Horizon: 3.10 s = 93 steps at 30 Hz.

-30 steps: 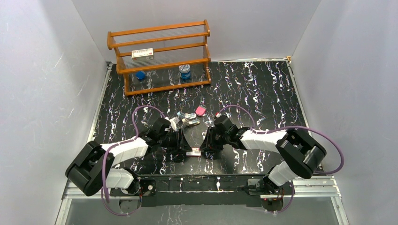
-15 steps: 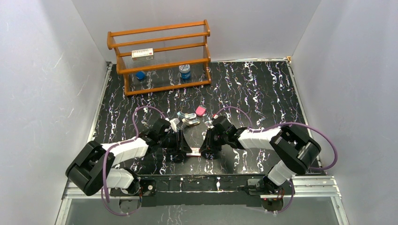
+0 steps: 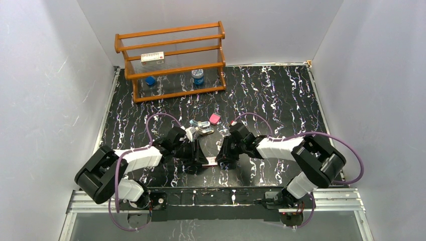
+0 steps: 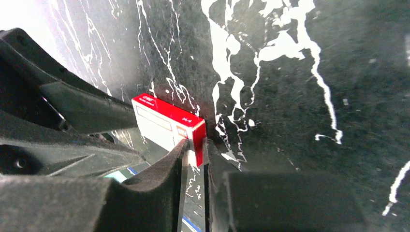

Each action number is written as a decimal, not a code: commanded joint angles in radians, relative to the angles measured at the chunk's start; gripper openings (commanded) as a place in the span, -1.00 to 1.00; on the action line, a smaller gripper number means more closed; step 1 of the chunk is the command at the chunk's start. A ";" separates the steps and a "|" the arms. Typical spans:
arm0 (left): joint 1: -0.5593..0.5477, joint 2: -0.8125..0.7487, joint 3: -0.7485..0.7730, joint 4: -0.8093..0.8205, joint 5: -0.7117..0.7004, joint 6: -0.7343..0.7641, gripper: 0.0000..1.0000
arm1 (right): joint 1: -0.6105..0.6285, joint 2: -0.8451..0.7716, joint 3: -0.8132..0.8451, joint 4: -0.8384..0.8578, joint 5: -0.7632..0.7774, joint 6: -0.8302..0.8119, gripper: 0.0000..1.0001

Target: Unload the staples from the stapler

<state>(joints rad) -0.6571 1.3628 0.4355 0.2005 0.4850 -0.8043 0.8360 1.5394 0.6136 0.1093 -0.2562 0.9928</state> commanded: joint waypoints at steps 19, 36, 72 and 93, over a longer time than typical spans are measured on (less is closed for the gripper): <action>-0.021 -0.594 0.063 -0.365 -0.455 0.130 0.27 | -0.020 -0.496 0.039 -0.350 0.402 -0.259 0.37; -0.020 -0.643 0.456 -0.763 -0.888 0.409 0.90 | -0.020 -0.830 0.105 -0.133 0.172 -0.748 0.97; 0.217 -0.295 0.789 -0.926 -0.427 0.588 0.96 | -0.020 -0.577 0.487 -0.554 -0.088 -0.867 0.97; 0.771 -0.273 0.688 -0.920 -0.420 0.355 0.94 | -0.485 -0.370 0.440 -0.700 0.282 -0.721 0.97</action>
<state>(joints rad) 0.1112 1.1374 1.0580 -0.6895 0.2016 -0.3595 0.5644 1.1915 1.0489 -0.6216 0.1280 0.2153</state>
